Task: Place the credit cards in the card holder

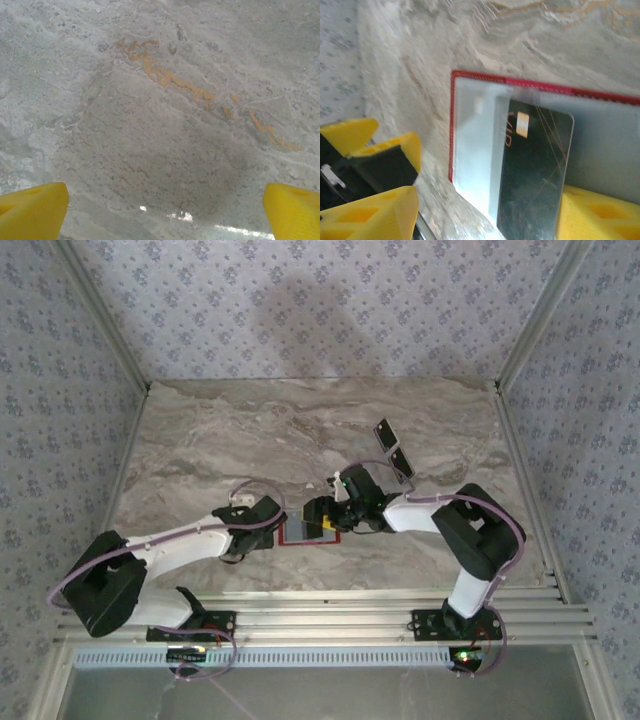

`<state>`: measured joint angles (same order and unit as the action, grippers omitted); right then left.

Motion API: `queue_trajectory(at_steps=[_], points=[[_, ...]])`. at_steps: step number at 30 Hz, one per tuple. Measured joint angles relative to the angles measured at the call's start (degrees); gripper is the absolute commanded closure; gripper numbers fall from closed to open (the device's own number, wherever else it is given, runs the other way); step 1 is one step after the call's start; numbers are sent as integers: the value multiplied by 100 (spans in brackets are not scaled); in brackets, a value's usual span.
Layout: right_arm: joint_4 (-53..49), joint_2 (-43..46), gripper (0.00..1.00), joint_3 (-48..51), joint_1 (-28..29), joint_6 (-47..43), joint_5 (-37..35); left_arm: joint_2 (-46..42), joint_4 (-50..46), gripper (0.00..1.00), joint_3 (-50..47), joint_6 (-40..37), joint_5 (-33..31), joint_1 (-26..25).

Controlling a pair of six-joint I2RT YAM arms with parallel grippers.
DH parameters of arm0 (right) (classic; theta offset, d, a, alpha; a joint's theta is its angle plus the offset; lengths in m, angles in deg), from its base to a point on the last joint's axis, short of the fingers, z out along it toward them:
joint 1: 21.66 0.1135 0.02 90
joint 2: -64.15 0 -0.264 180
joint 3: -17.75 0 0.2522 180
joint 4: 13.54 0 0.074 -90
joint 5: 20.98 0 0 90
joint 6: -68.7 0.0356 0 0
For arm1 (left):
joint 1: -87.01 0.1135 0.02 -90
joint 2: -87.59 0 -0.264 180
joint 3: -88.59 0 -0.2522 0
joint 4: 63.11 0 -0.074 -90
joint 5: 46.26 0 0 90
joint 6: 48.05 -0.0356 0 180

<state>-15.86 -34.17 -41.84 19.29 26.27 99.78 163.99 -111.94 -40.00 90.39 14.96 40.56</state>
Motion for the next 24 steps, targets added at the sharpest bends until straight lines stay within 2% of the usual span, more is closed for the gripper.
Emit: queue_trajectory(at_steps=[4, 6, 8, 11, 13, 24], points=[[-1274, 192, 31, -455, 0, -570, -138, 138, 144, 0, 55, -87, 7, 42], [-1749, 278, 36, -645, 0, -820, -289, 199, 208, 0, 90, -107, 9, 68], [-2144, 332, 47, -817, 0, -1036, -470, 278, 262, 0, 136, -149, 24, 72], [-2671, 334, 72, -1060, 9, -1344, -817, 402, 358, 0, 181, -195, 35, 72], [-2977, 328, 81, -1209, 35, -1497, -1054, 472, 389, 0, 197, -214, 44, 72], [-3558, -293, 88, -1705, 249, -1880, -1674, 688, 522, 0, 199, -258, 44, 72]])
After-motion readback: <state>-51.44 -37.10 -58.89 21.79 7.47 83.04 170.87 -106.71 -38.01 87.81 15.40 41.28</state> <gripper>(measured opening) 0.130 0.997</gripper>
